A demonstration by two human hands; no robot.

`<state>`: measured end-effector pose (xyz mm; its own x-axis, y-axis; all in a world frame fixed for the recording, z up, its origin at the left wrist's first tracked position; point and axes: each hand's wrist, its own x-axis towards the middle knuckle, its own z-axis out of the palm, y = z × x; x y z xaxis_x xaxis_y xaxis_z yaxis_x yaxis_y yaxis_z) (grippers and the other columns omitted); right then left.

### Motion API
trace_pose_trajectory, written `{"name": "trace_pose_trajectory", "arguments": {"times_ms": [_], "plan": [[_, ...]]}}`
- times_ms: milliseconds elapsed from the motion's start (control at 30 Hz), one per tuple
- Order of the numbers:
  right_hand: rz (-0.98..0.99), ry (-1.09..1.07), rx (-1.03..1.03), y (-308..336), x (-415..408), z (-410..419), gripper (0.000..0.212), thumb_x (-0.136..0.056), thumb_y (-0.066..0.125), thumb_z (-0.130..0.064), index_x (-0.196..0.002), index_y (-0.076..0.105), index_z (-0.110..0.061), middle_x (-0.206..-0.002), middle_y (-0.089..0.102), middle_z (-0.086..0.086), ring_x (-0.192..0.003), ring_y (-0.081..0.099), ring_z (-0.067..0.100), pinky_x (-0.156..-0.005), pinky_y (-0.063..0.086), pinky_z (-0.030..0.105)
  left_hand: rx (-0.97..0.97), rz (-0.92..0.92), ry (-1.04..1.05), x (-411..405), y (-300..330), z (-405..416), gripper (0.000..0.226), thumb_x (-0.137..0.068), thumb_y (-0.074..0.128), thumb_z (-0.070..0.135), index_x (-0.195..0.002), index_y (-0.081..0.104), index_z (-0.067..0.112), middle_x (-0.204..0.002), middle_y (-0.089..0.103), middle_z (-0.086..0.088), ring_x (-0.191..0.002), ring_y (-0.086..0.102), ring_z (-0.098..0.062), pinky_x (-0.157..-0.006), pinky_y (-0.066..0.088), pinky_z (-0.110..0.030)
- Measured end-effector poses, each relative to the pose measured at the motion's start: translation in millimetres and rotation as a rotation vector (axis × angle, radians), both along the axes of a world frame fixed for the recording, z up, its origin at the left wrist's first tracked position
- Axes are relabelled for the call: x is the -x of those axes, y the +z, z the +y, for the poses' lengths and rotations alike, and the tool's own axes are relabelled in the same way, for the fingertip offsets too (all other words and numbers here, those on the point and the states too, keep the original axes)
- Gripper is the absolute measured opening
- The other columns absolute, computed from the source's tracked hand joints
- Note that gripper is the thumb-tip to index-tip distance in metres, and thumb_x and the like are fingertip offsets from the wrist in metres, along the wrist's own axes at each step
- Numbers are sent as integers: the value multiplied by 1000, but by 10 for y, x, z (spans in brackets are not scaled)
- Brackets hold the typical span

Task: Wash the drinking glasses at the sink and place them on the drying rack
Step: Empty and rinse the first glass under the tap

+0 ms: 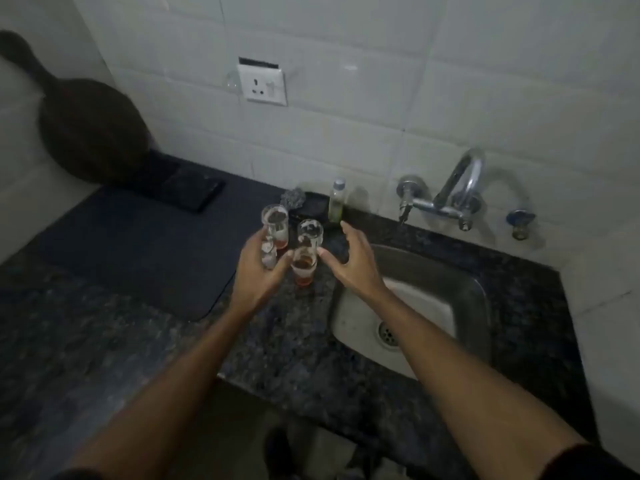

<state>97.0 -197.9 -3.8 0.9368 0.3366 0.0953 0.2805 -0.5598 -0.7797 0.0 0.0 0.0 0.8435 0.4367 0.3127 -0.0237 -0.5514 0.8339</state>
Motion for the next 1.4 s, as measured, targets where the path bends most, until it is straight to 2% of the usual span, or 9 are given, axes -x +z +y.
{"name": "trace_pose_trajectory", "arguments": {"times_ms": [133,267,433,633,767,867,1033,1233,1400], "plan": [[203,-39,93,-260,164,327,95,-88,74,-62,-160,33,-16,-161,37,8,-148,37,25,-117,39,42,-100,324,-95,210,-733,181,75,-93,64,61,-153,41,23,-153,49,0,-140,45,-16,-114,43,-43],[248,-114,98,-450,215,654,75,-77,78,-63,-135,56,-20,-132,59,5,-130,52,25,-101,48,36,-296,583,-191,299,-1231,289,94,-94,50,71,-163,22,14,-170,22,-10,-157,18,-27,-126,23,-45],[260,-284,72,-717,159,909,75,-72,84,-60,-128,58,-17,-123,63,6,-118,62,27,-97,54,44,-484,786,-303,308,-1538,369,98,-99,28,75,-164,-6,11,-171,-14,-12,-159,-14,-26,-127,-8,-45],[229,-392,35,-846,96,1011,64,-73,89,-49,-119,60,-15,-115,69,7,-109,66,28,-91,55,43,-543,710,-316,365,-1674,394,99,-93,10,77,-163,-11,10,-170,-18,-11,-158,-19,-25,-124,-15,-41],[208,-415,-5,-867,77,1000,59,-72,89,-46,-116,63,-17,-110,72,4,-103,69,24,-85,57,39,-547,727,-312,346,-1643,380,97,-97,18,76,-163,-9,9,-171,-15,-13,-158,-16,-27,-125,-11,-43],[215,-417,-35,-830,92,892,58,-74,90,-43,-119,64,-16,-110,74,4,-102,69,21,-82,56,32,-563,757,-307,269,-1500,316,94,-100,28,71,-164,5,6,-172,-1,-18,-159,-3,-33,-128,1,-50],[193,-458,-98,-560,43,394,52,-76,90,-37,-115,66,-15,-104,73,0,-94,67,15,-76,49,25,-541,497,-360,-104,-1125,30,80,-99,39,62,-156,36,6,-158,41,-19,-145,39,-36,-115,39,-50],[105,-590,-145,8,-240,-537,45,-76,91,-36,-109,69,-15,-94,66,-8,-83,60,7,-59,38,-1,-423,274,-414,-949,-511,-754,68,-99,60,44,-150,44,1,-149,50,-21,-137,47,-37,-111,41,-46],[22,-665,-152,328,-545,-1176,48,-71,90,-46,-107,72,-20,-94,72,-9,-85,67,7,-62,41,3,-286,267,-395,-1639,-18,-1435,72,-99,61,44,-153,38,3,-152,47,-20,-139,45,-37,-111,40,-45]]}}
